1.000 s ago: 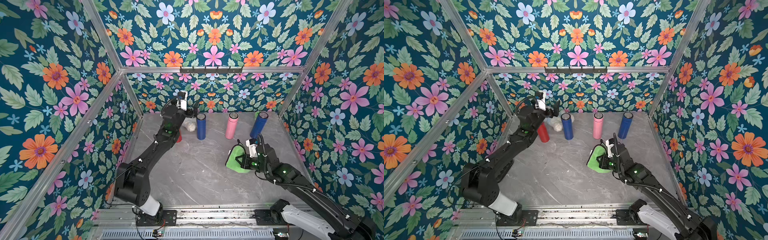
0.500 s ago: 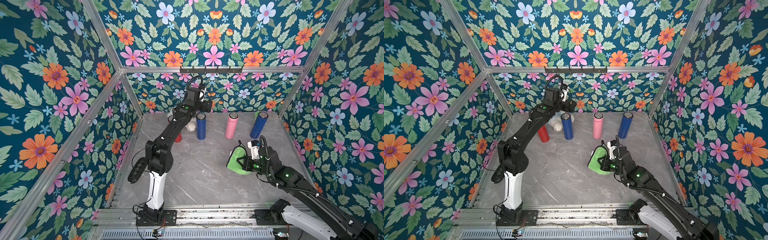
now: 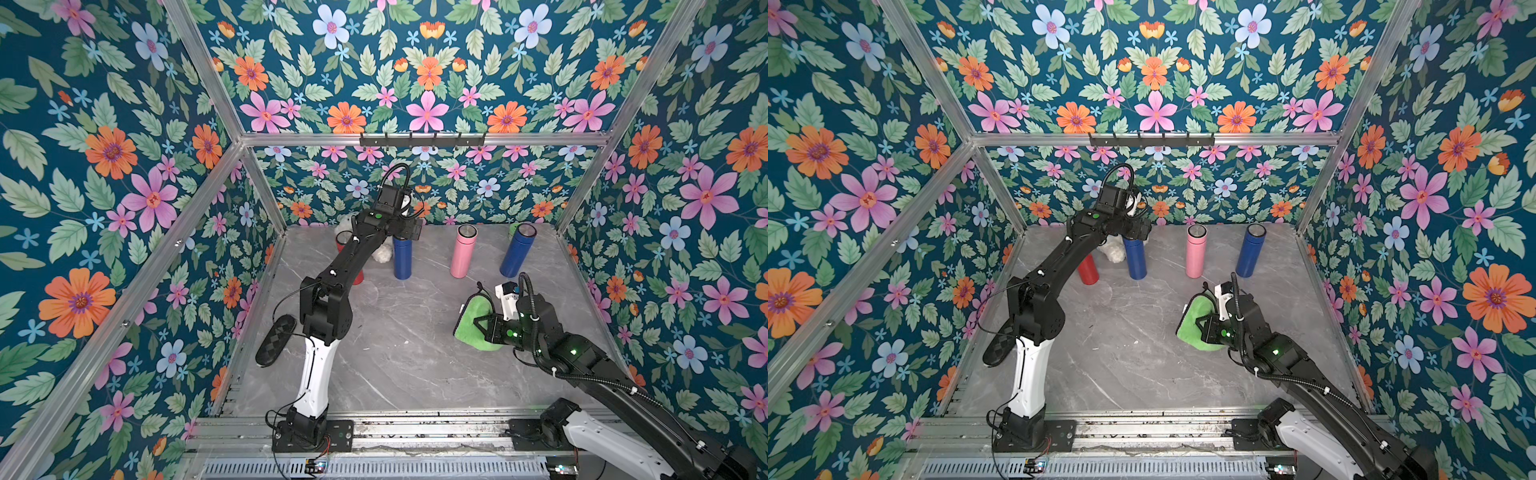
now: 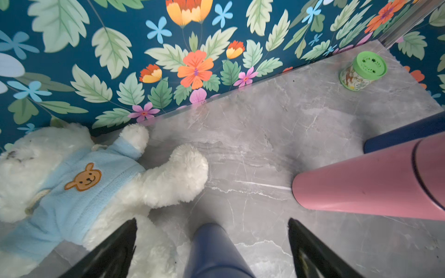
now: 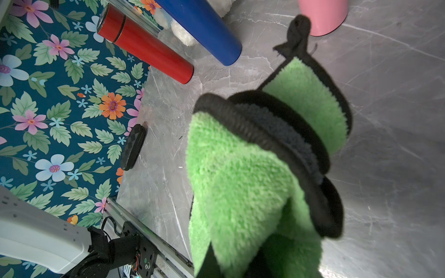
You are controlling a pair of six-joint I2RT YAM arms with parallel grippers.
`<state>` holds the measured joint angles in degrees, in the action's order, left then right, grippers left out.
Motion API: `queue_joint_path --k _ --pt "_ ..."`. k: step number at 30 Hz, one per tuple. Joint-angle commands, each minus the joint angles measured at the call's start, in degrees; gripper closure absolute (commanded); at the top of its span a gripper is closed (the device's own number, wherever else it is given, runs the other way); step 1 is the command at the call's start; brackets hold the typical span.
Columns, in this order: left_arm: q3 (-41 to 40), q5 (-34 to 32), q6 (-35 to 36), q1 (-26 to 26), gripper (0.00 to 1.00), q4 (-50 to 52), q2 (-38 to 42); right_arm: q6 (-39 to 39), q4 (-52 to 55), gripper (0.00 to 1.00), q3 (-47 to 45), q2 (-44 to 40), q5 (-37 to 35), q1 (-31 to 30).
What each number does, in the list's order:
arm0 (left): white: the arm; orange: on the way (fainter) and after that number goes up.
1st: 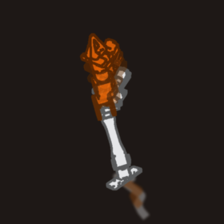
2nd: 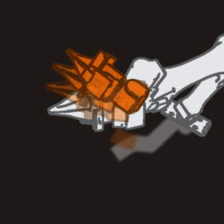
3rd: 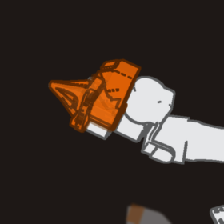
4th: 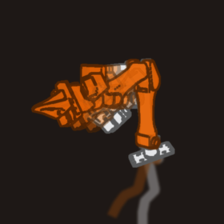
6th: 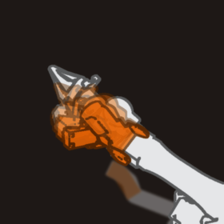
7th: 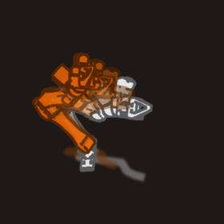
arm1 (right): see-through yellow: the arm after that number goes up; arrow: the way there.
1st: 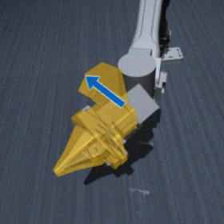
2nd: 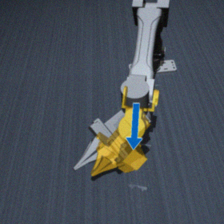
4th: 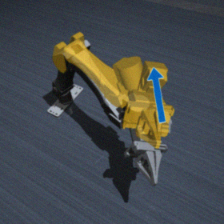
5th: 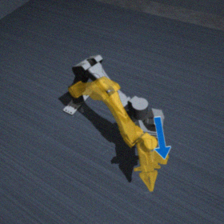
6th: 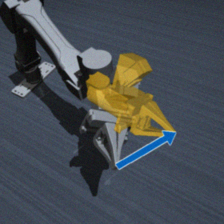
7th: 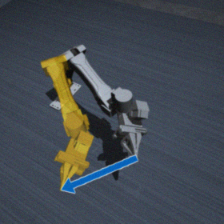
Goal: Wipe the surface of the thermos
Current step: Pick up the thermos from the center of the board.
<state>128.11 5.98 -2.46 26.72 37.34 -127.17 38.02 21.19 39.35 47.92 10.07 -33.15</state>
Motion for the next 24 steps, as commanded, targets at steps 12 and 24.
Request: queue_joint_path --k 12,24 --pt "-1.8 0.5 0.2 0.5 0.04 3.5 -0.6 1.2 -0.7 1.0 -0.4 -1.3 -1.2 0.0" --pt "-6.8 -0.2 0.4 0.6 0.01 -1.8 4.8 1.5 -1.2 1.0 -0.7 -1.6 -0.9 0.0"
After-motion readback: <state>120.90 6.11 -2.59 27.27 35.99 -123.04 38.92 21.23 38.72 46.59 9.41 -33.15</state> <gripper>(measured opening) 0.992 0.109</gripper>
